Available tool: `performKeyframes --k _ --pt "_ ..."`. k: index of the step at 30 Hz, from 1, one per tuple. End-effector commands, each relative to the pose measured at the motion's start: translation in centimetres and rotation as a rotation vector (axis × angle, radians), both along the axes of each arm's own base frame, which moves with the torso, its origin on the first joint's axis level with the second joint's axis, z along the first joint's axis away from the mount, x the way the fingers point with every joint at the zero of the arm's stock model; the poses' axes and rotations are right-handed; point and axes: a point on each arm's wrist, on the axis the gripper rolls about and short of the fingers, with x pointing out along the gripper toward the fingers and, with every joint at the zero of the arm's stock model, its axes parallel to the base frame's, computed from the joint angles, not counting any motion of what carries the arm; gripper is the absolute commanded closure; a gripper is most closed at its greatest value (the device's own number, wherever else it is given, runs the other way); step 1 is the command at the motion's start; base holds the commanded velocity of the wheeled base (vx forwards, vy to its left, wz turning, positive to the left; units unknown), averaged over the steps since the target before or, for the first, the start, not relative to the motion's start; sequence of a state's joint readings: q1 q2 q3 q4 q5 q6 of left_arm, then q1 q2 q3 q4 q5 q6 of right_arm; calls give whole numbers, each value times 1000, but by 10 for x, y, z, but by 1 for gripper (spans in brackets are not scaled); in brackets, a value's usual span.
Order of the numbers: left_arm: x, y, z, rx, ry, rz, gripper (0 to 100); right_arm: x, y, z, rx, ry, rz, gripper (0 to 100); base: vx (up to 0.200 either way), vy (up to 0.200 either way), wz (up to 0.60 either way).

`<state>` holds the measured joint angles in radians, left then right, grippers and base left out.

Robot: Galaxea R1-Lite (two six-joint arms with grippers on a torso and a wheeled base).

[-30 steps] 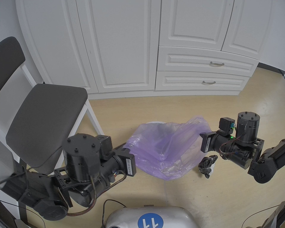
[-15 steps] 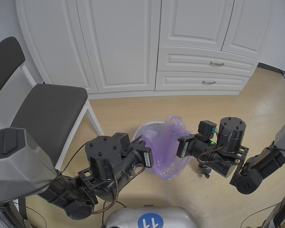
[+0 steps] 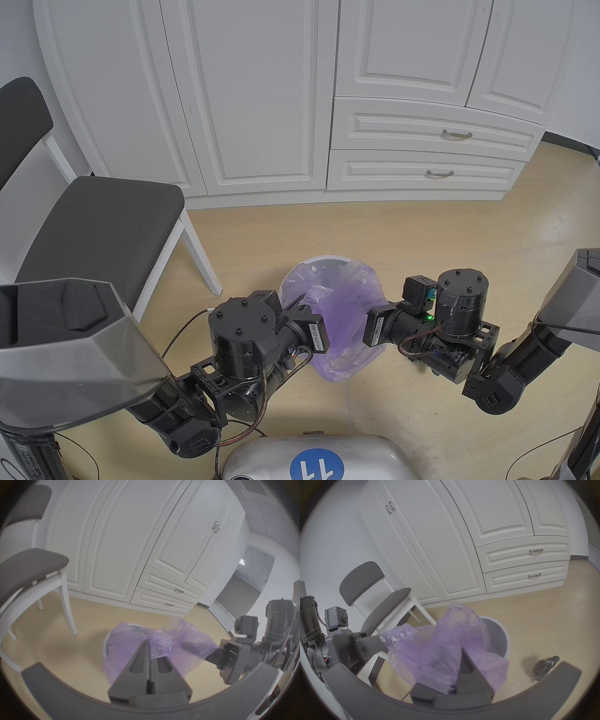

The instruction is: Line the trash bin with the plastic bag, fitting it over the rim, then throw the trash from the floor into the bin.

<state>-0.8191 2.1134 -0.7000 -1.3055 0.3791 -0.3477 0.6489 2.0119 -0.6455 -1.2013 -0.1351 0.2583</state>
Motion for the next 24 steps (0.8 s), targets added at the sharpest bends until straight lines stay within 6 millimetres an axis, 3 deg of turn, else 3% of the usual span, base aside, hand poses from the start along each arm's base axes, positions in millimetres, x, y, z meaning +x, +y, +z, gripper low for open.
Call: performKeyframes --k 1,8,17,21,24 --pt "3 -2 -9 -22 29 -1 100 3 -3 -8 -16 21 -12 100 0 0 0" --pt "13 0 -26 -53 41 27 100 7 -13 -7 -51 55 -46 100 0 0 0" --pt "5 3 -16 -102 11 17 100 15 -19 -1 -98 126 -80 100 0 0 0" --pt "5 17 -17 -99 17 52 100 15 -21 2 -101 131 -87 100 0 0 0" --pt "4 16 -17 -115 -10 44 100 17 -23 2 -100 135 -94 100 0 0 0"
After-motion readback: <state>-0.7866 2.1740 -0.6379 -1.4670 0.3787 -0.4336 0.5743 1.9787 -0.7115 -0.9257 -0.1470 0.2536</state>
